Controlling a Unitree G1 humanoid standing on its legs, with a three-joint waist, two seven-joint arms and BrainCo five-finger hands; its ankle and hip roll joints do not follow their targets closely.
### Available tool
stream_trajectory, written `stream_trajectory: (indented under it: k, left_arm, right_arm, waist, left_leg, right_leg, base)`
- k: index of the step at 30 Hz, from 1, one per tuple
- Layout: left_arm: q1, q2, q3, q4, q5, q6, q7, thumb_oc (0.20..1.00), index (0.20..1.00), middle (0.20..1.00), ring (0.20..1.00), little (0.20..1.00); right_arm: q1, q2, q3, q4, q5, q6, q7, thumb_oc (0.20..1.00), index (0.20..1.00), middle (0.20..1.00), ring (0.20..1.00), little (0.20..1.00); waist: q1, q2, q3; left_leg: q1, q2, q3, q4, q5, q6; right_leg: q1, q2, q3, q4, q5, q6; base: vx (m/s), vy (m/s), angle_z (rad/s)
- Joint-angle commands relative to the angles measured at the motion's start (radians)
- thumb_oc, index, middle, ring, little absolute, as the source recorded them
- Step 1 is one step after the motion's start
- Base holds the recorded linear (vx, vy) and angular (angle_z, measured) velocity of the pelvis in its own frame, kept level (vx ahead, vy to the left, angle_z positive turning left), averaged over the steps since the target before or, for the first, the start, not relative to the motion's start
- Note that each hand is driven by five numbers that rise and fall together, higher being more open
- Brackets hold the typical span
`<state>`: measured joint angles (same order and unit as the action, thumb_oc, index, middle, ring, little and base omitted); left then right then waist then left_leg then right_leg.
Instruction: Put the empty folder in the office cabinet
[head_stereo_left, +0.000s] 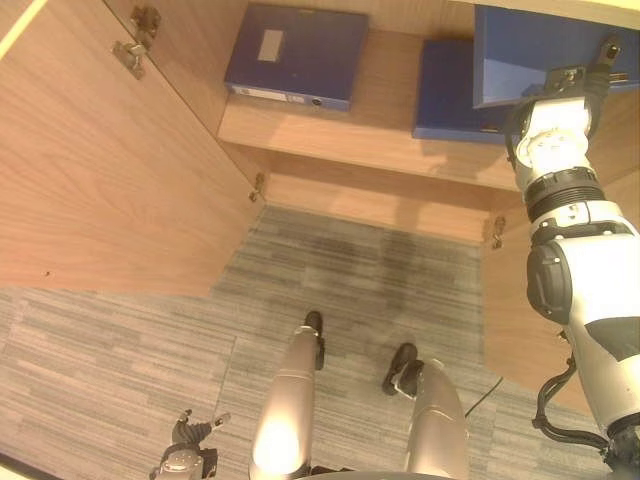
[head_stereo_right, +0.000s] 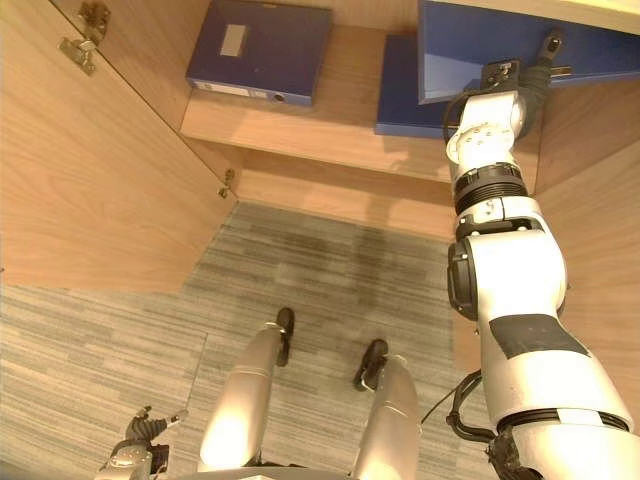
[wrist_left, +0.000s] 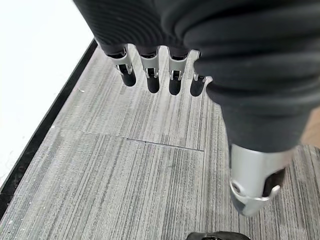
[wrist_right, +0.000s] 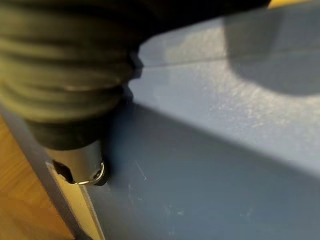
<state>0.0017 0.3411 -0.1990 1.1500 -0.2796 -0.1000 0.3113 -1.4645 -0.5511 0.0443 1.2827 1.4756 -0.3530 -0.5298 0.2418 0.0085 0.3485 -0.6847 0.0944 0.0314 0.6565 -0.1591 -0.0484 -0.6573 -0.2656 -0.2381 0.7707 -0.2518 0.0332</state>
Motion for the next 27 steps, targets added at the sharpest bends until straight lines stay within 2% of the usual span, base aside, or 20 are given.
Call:
stream_trajectory:
  k: [1, 8, 14, 19, 24, 27]
  left_arm:
    - [0.031, 0.084, -0.021, 0.077, -0.016, -0.004, 0.010, 1.000, 1.000, 1.000, 1.000, 1.000]
    - [0.046, 0.083, -0.013, 0.092, -0.005, -0.002, 0.006, 1.000, 1.000, 1.000, 1.000, 1.000]
    - [0.027, 0.081, -0.041, 0.088, 0.009, -0.013, 0.001, 1.000, 1.000, 1.000, 1.000, 1.000]
    - [0.025, 0.078, -0.054, 0.084, 0.006, -0.016, 0.002, 1.000, 1.000, 1.000, 1.000, 1.000]
    - [0.029, 0.063, -0.067, 0.087, 0.007, -0.012, 0.002, 1.000, 1.000, 1.000, 1.000, 1.000]
    - [0.030, 0.062, -0.070, 0.087, 0.005, -0.014, 0.002, 1.000, 1.000, 1.000, 1.000, 1.000]
  right_arm:
    - [-0.136, -0.130, 0.066, -0.127, -0.045, -0.065, 0.111, 0.200, 0.200, 0.200, 0.200, 0.200]
    - [-0.106, -0.170, 0.034, -0.076, -0.018, -0.073, 0.119, 0.200, 0.200, 0.200, 0.200, 0.200]
    - [-0.044, -0.165, -0.027, -0.003, 0.004, -0.055, 0.124, 0.200, 0.200, 0.200, 0.200, 0.200]
    - [-0.031, -0.168, -0.040, 0.007, 0.011, -0.056, 0.127, 0.200, 0.200, 0.200, 0.200, 0.200]
    - [0.004, -0.165, -0.063, -0.016, 0.034, -0.090, 0.149, 0.200, 0.200, 0.200, 0.200, 0.200]
    - [0.008, -0.163, -0.070, -0.020, 0.044, -0.100, 0.155, 0.200, 0.200, 0.200, 0.200, 0.200]
  waist:
    - [0.020, -0.009, -0.036]
    - [0.035, 0.010, -0.034]
    - [0.056, 0.065, -0.011]
    - [0.061, 0.084, -0.008]
    - [0.063, 0.122, 0.000]
    - [0.064, 0.126, -0.005]
  left_leg:
    - [0.007, 0.033, -0.060, -0.026, -0.056, -0.015]
    - [0.001, 0.027, -0.065, -0.025, -0.052, -0.016]
    - [-0.067, 0.005, -0.081, 0.022, -0.050, -0.012]
    - [-0.121, -0.001, -0.089, 0.063, -0.055, -0.011]
    - [-0.209, -0.006, -0.097, 0.144, -0.075, -0.003]
    - [-0.232, -0.006, -0.096, 0.166, -0.082, -0.002]
  right_leg:
    - [0.184, -0.039, -0.032, -0.010, -0.054, 0.066]
    - [0.182, -0.046, -0.040, 0.005, -0.062, 0.069]
    - [0.123, -0.067, -0.043, 0.074, -0.093, 0.063]
    - [0.070, -0.081, -0.039, 0.119, -0.117, 0.053]
    - [-0.017, -0.115, -0.025, 0.212, -0.152, 0.040]
    - [-0.040, -0.120, -0.021, 0.235, -0.162, 0.037]
  base:
    - [0.00, -0.002, 0.38]
    - [0.01, -0.006, 0.08]
    - [-0.01, -0.026, 0.15]
    - [-0.02, -0.021, 0.07]
    - [-0.01, -0.007, 0.09]
    - [0.00, 0.001, 0.06]
